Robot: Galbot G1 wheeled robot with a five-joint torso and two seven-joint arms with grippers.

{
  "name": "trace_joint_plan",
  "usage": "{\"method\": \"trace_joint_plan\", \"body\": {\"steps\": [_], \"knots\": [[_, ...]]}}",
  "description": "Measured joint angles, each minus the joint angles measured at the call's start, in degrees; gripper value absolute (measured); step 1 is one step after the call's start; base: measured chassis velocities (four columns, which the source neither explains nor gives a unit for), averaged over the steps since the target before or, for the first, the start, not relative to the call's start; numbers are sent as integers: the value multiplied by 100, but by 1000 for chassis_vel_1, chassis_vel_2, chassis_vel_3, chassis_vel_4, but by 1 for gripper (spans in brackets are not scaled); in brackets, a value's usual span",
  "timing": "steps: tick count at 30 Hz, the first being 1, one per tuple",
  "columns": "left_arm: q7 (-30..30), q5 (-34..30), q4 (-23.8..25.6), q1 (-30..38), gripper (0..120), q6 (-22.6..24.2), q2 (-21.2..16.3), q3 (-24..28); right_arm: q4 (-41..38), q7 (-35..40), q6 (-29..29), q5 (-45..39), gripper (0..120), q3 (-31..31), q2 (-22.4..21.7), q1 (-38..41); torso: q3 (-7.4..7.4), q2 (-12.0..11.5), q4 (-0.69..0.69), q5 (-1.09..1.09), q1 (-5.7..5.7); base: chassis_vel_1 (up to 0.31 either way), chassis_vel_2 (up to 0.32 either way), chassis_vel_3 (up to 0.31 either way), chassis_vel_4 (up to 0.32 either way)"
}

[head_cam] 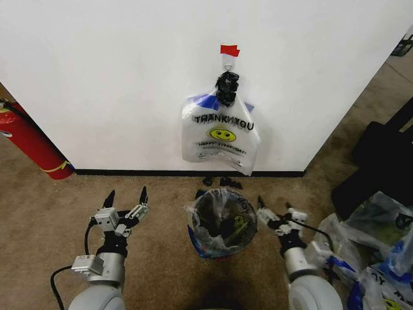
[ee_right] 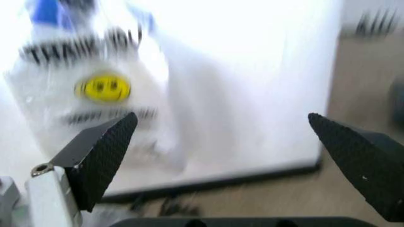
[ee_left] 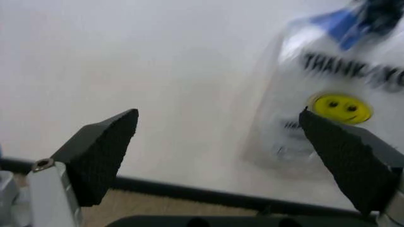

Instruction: Pick up the garbage bag from the wall and place it over the trash bin.

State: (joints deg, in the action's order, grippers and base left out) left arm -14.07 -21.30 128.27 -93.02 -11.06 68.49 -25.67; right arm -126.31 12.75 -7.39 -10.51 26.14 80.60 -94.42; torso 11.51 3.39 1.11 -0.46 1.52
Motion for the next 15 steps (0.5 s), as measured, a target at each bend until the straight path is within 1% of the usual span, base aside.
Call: {"method": "trace_joint_plan", "body": {"steps": [1,3,4,9,15], "knots": [[23,134,25,-1,100,-57,31,9,-45,13,-225,271,100,58,13,-135,0,0,0,1,0,0,0,0,0],[59,409,30,-8,100,-173,81,-4,-180,57,-492,573,100,177,31,-404,0,0,0,0,0,0,0,0,0],[59,409,30,-8,100,-173,81,-4,-180,57,-492,573,100,177,31,-404,0,0,0,0,0,0,0,0,0],[102,665,152,-146,100,-241,220,-55,-542,-165,-889,690,100,452,50,-1035,0,0,0,0,0,0,0,0,0],[103,895,281,-298,100,-241,324,86,-678,-186,-962,640,100,497,68,-1142,0,0,-1,0,0,0,0,0,0]]}}
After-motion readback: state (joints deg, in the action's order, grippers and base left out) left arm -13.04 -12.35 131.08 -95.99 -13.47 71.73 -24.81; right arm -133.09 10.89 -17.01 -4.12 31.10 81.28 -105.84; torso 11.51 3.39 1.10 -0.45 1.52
